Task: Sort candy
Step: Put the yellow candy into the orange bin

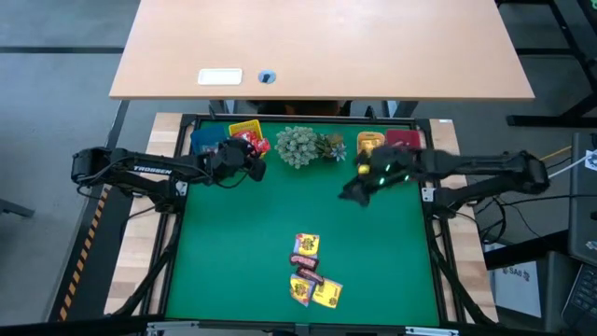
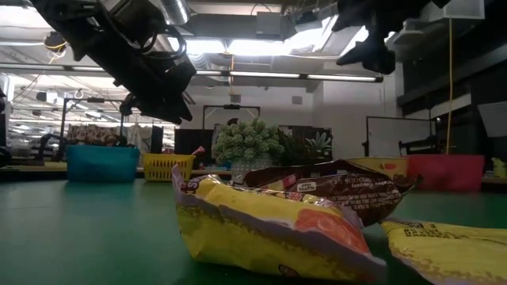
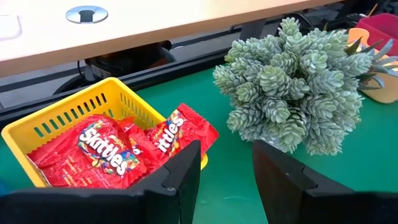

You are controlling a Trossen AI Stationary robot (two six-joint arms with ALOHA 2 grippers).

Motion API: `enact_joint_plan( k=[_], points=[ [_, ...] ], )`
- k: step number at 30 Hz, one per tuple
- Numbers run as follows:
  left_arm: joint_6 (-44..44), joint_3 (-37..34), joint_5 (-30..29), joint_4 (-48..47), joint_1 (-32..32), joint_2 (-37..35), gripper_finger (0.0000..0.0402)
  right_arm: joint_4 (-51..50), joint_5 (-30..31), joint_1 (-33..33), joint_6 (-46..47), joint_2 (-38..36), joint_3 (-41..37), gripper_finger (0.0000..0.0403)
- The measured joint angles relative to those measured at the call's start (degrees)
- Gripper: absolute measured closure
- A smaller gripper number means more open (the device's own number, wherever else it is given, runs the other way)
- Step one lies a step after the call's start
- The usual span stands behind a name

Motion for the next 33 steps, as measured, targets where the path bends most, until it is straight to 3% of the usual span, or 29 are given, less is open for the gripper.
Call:
enact_joint_plan(
  k=[4,12,17,24,33],
  points=[
    [0.0,0.0,0.0,0.0,-0.6,0.0,0.0270,-0.1,4.5,8.6,0.0,5.4,0.0,0.0150],
    [-0.2,0.0,0.1,0.2,-2.3,0.0,0.0270,1.8,5.9,24.0,0.0,15.8,0.0,0.0150],
    [0.5,0.0,5.7,2.4,-5.7,0.0,0.0270,9.2,12.3,32.5,0.0,21.1,0.0,0.0150],
    [0.1,0.0,15.1,11.8,-15.9,0.0,0.0270,21.8,20.1,41.0,0.0,28.4,0.0,0.0150],
    [0.1,0.0,11.0,17.3,-29.0,0.0,0.0270,29.4,23.5,46.5,-3.0,37.5,0.0,0.0150]
  ],
)
